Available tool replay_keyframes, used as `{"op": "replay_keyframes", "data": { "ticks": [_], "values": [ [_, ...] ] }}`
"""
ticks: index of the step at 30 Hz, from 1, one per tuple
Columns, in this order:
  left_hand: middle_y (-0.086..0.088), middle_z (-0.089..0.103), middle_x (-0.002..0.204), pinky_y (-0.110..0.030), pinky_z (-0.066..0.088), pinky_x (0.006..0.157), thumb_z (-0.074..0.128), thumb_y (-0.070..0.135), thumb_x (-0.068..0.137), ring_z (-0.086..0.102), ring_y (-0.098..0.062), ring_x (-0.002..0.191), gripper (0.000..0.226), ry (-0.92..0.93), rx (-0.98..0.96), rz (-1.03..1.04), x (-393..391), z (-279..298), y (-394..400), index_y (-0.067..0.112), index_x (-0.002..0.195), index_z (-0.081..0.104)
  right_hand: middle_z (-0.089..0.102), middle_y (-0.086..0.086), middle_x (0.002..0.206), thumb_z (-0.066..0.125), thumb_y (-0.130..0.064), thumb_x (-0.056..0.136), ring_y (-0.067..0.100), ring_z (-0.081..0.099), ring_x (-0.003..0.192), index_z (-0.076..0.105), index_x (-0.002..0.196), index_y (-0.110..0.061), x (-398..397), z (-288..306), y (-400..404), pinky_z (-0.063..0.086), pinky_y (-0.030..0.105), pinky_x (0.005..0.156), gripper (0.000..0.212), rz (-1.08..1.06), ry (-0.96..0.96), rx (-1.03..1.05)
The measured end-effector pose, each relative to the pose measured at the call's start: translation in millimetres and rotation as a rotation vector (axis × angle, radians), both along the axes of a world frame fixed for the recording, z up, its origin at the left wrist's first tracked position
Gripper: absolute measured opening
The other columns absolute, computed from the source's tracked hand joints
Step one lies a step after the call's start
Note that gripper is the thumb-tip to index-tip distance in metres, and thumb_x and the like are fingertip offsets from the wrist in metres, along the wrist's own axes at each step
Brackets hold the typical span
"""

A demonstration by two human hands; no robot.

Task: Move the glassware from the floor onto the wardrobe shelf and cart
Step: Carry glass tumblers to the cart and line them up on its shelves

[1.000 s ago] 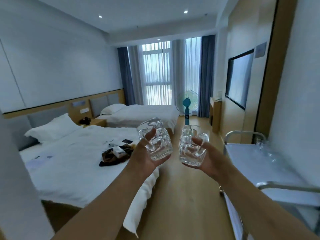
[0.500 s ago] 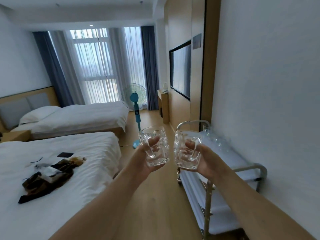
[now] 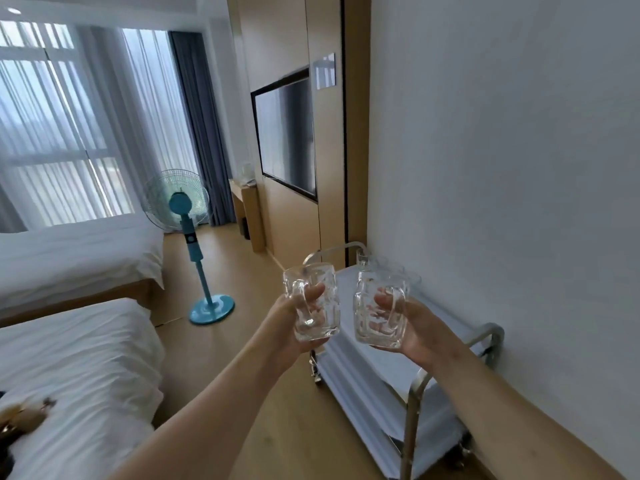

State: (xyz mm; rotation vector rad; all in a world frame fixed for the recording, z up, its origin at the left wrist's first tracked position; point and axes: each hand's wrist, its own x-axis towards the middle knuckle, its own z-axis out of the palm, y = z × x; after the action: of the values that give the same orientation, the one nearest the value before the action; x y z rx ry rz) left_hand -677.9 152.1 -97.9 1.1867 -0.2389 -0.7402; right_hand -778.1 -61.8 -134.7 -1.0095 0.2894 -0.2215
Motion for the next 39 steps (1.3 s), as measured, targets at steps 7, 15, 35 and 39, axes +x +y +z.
{"op": "replay_keyframes", "data": {
  "ticks": [7, 15, 35, 39],
  "values": [
    [-0.013, 0.066, 0.112, -0.05, 0.058, 0.087, 0.085, 0.028, 0.073, 0.066, -0.032, 0.1, 0.066, 0.134, -0.013, -0.1, 62.5, -36.7, -27.9, 0.01, 0.132, 0.061, 0.064, 0.02, 0.122, 0.088, -0.018, 0.069, 0.043, 0.063, 0.113, 0.058, 0.133, -0.002, 35.6, -27.2, -15.7, 0.045, 0.072, 0.095, 0.073, -0.079, 0.094, -0.015],
    [-0.014, 0.072, 0.113, -0.051, 0.055, 0.094, 0.08, 0.032, 0.078, 0.071, -0.033, 0.097, 0.057, 0.211, 0.093, -0.116, 135.4, -74.5, -87.5, 0.011, 0.128, 0.063, 0.071, 0.013, 0.097, 0.102, -0.031, 0.033, 0.036, 0.068, 0.09, 0.069, 0.106, -0.012, 85.8, -46.1, -56.3, 0.045, 0.068, 0.098, 0.082, -0.086, 0.069, -0.058],
    [-0.006, 0.056, 0.118, -0.039, 0.049, 0.095, 0.098, 0.014, 0.041, 0.058, -0.021, 0.109, 0.107, -0.176, 0.586, -0.274, 255.3, -159.2, -331.3, 0.022, 0.129, 0.037, 0.058, 0.006, 0.079, 0.1, -0.027, 0.045, 0.023, 0.057, 0.068, 0.066, 0.086, -0.02, 144.4, -156.3, -254.4, 0.046, 0.035, 0.067, 0.053, -0.465, 0.215, 0.157],
    [-0.001, 0.056, 0.117, -0.04, 0.053, 0.096, 0.098, 0.019, 0.037, 0.058, -0.019, 0.109, 0.122, -0.4, 0.667, -0.483, 263.4, -181.4, -376.4, 0.037, 0.137, 0.031, 0.069, 0.012, 0.094, 0.096, -0.011, 0.055, 0.031, 0.068, 0.081, 0.066, 0.107, -0.012, 145.8, -182.4, -279.0, 0.054, 0.039, 0.07, 0.06, -0.574, 0.306, 0.114]
  ]
}}
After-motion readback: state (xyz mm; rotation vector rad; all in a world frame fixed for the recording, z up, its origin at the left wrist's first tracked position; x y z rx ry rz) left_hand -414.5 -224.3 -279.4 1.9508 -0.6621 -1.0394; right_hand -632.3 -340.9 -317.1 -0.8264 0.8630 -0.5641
